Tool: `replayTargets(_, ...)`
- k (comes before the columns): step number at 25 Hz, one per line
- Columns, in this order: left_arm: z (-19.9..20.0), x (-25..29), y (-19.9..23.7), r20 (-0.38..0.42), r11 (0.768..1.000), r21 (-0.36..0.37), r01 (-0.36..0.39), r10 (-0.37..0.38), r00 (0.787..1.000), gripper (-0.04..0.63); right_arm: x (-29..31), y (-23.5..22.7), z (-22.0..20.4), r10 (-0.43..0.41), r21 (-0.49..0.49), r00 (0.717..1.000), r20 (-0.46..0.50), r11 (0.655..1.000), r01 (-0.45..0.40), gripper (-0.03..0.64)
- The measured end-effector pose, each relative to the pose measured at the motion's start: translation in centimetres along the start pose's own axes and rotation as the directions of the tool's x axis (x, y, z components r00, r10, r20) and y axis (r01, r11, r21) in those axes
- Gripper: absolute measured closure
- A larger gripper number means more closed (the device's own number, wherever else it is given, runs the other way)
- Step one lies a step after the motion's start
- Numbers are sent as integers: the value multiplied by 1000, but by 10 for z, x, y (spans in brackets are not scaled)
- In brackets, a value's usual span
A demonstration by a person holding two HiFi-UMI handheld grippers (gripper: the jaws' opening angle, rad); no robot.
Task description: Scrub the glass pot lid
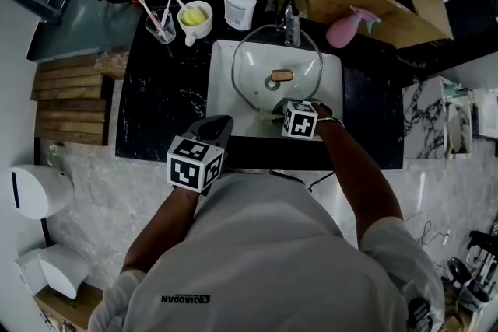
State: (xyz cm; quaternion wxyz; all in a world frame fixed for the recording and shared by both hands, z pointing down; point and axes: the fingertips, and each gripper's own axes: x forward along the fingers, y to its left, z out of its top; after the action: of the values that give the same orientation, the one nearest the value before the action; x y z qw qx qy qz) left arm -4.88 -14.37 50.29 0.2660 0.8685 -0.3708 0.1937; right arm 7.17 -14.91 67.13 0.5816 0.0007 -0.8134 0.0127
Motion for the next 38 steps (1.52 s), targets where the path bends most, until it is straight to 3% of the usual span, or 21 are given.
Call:
replayTargets(4, 4, 3, -1, 0, 999, 21, 24, -24, 1000, 580, -22, -10, 13, -124, 117, 991, 55, 986, 117, 520)
replayTargets(8, 8, 7, 0, -3, 998, 40, 48, -47, 999, 580, -59, -28, 35, -325, 281, 938, 120, 917, 282, 520)
replayTargets(13, 14, 7, 4, -6, 996, 62, 66, -66, 998, 580, -108, -55, 59, -543, 393, 827, 148, 799, 454, 520)
replayTargets(17, 15, 3, 12, -1, 996, 61, 70, -70, 998, 580, -143, -91, 57, -725, 441, 684, 83, 642, 627, 520)
replayTargets(19, 14, -1, 17, -1, 996, 58, 69, -69, 998, 580, -150, -111, 51, -782, 423, 623, 26, 573, 702, 520)
replayTargets(21, 13, -6, 22, 0, 996, 54, 64, -65, 998, 580, -145, -130, 45, -808, 358, 588, -26, 542, 761, 520)
replayTargets(23, 12, -11, 28, 5, 997, 47, 55, -55, 998, 580, -135, -146, 40, -820, 291, 569, -70, 528, 798, 520)
replayTargets(26, 9, -20, 38, 13, 999, 33, 36, -36, 999, 580, -122, -164, 33, -823, 269, 554, -127, 509, 818, 520)
replayTargets(38, 5, -43, 71, 26, 1000, -11, -15, 15, 1000, 580, -105, -199, 24, -806, 414, 538, -246, 414, 811, 520)
